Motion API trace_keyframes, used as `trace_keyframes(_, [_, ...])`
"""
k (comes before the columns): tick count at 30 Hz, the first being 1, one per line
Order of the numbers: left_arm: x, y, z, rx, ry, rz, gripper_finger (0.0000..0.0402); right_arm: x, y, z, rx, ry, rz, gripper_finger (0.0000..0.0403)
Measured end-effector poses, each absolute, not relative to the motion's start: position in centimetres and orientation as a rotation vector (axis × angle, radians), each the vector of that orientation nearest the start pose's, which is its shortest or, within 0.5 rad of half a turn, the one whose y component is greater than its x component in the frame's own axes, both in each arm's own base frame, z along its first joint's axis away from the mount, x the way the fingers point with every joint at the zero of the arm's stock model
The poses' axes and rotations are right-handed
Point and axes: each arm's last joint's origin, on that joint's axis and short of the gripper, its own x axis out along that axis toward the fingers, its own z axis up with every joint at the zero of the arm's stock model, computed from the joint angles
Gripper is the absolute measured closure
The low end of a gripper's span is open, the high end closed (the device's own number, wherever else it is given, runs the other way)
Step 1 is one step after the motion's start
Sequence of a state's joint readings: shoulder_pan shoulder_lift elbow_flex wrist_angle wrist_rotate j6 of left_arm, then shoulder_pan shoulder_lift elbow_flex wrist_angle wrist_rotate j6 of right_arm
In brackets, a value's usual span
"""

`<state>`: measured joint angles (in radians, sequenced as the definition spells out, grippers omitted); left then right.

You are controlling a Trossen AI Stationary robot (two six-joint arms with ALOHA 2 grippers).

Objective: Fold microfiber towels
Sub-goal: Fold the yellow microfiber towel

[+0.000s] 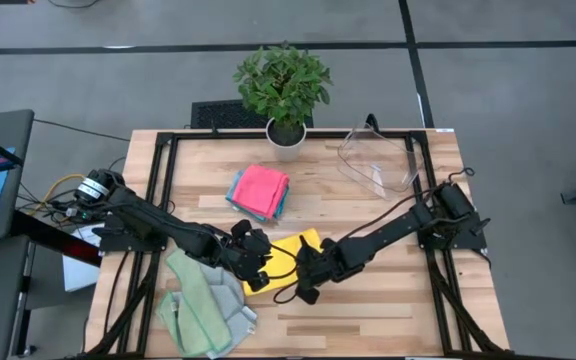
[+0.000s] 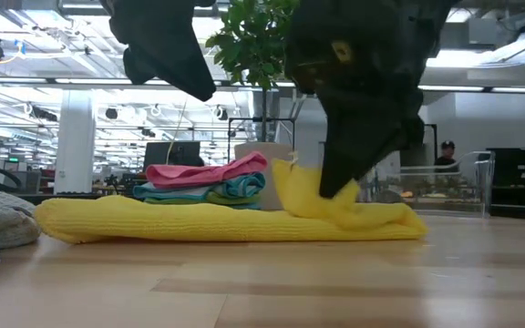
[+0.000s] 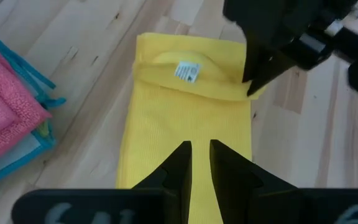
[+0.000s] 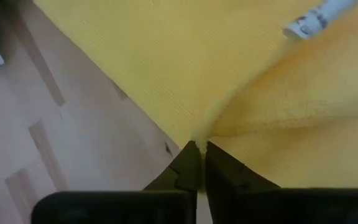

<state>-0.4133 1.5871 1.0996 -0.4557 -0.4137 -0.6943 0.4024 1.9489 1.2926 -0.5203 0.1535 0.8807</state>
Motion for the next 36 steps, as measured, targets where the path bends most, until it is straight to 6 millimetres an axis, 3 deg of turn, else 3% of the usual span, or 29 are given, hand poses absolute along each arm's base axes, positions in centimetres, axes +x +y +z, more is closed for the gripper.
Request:
trace_keyframes(4, [30.2, -12.0, 22.9, -0.270, 0.812, 0.290, 0.0354, 36.1, 14.3, 15.8, 0.486, 1.117, -0.254, 0.0330])
trace_keyframes(10, [30.1, -12.0, 22.9, -0.275, 0.821, 0.280, 0.0354, 36.4, 14.2, 16.0, 0.509, 1.096, -0.226, 0.0252])
trace_keyframes(17, [29.6, -12.1, 23.5, -0.291, 0.832, 0.239, 0.0354, 36.2, 13.6, 18.9, 0.482, 0.996, -0.245, 0.0192])
trace_keyframes(23, [26.8, -11.3, 27.4, -0.279, 0.745, 0.245, 0.0354, 35.3, 13.3, 20.7, 0.384, 0.903, -0.354, 0.0189])
trace_keyframes(28, [24.4, -10.6, 29.6, -0.325, 0.677, 0.319, 0.0354, 35.9, 12.6, 19.8, 0.335, 0.920, -0.351, 0.0209])
trace_keyframes(31, [23.2, -11.2, 29.6, -0.329, 0.724, 0.303, 0.0354, 36.1, 12.9, 18.8, 0.324, 0.967, -0.293, 0.0220])
trace_keyframes(36, [20.9, -14.3, 27.7, -0.372, 0.784, 0.248, 0.0354, 36.1, 15.1, 19.7, 0.187, 0.894, -0.136, 0.0229])
